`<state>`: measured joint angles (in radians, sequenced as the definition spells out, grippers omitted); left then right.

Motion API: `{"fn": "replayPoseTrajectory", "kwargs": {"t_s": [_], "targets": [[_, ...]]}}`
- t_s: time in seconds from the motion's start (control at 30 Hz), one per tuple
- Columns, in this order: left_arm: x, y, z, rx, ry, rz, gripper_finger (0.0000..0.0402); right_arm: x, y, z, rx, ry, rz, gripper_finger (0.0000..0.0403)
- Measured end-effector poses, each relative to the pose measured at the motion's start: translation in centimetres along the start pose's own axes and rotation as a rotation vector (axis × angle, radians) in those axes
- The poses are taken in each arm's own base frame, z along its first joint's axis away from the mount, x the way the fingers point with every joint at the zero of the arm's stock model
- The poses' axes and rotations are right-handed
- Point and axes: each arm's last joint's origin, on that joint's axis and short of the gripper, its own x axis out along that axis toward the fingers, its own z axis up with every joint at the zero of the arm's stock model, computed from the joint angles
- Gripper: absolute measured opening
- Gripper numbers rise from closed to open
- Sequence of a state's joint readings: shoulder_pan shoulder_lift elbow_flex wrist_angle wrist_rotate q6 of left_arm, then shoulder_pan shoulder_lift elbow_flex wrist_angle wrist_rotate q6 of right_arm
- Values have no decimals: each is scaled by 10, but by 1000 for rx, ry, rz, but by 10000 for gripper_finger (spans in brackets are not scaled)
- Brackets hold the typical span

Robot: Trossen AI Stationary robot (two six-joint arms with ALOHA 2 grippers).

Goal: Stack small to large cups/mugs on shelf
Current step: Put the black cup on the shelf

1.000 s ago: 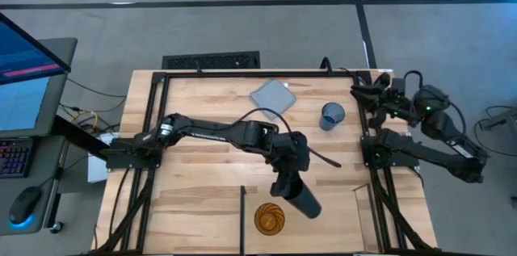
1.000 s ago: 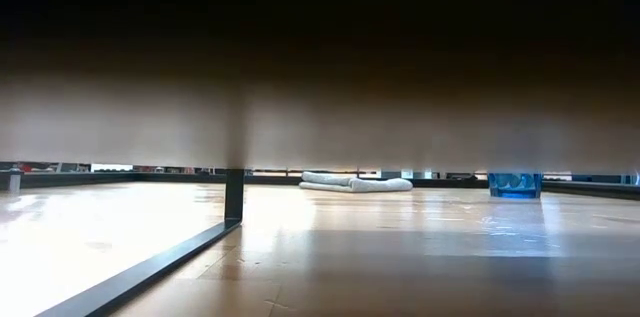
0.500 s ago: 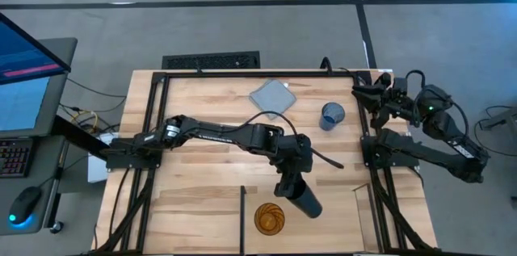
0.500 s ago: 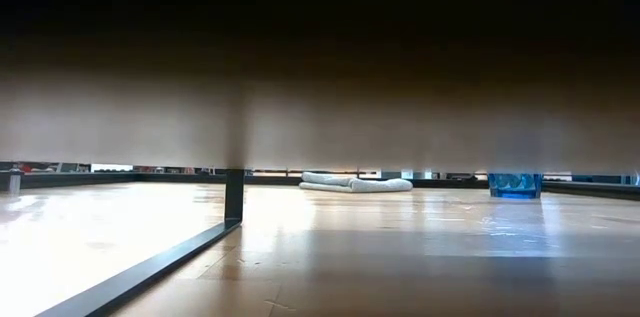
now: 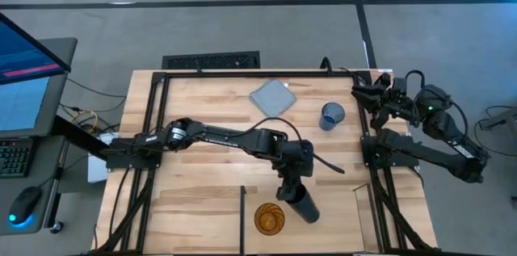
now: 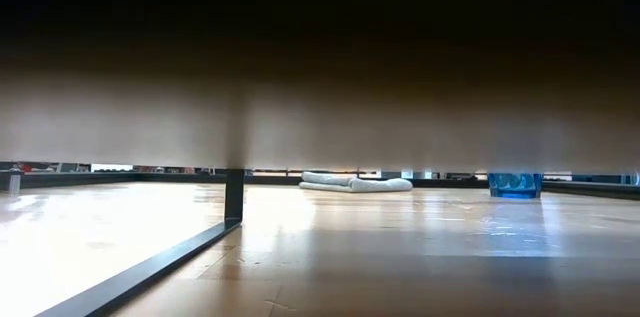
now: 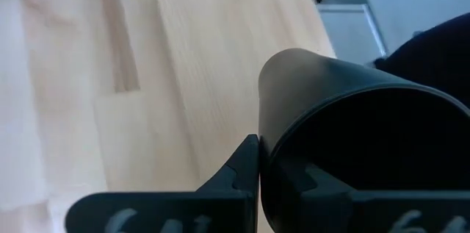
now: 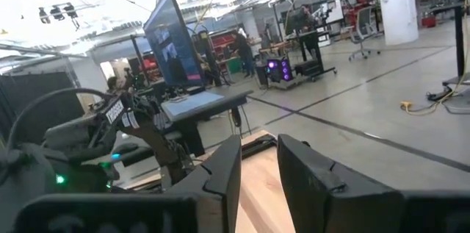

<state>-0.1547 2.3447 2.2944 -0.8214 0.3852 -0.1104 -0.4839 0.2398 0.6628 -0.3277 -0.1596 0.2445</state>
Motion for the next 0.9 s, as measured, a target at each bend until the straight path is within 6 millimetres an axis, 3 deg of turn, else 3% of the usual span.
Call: {"fn": "replayPoseTrajectory", "kwargs": {"t_s": [0.2,0.53,0.9], "targets": [[0,0,0,-6,1,-3,0,0,-1,-4,21,39,-1,113],[0,0,0,-6,0,0,0,-1,7,-6,184,127,247,113],[-2,7,0,-16,-7,77,0,-3,4,-20,233,275,214,113]]}}
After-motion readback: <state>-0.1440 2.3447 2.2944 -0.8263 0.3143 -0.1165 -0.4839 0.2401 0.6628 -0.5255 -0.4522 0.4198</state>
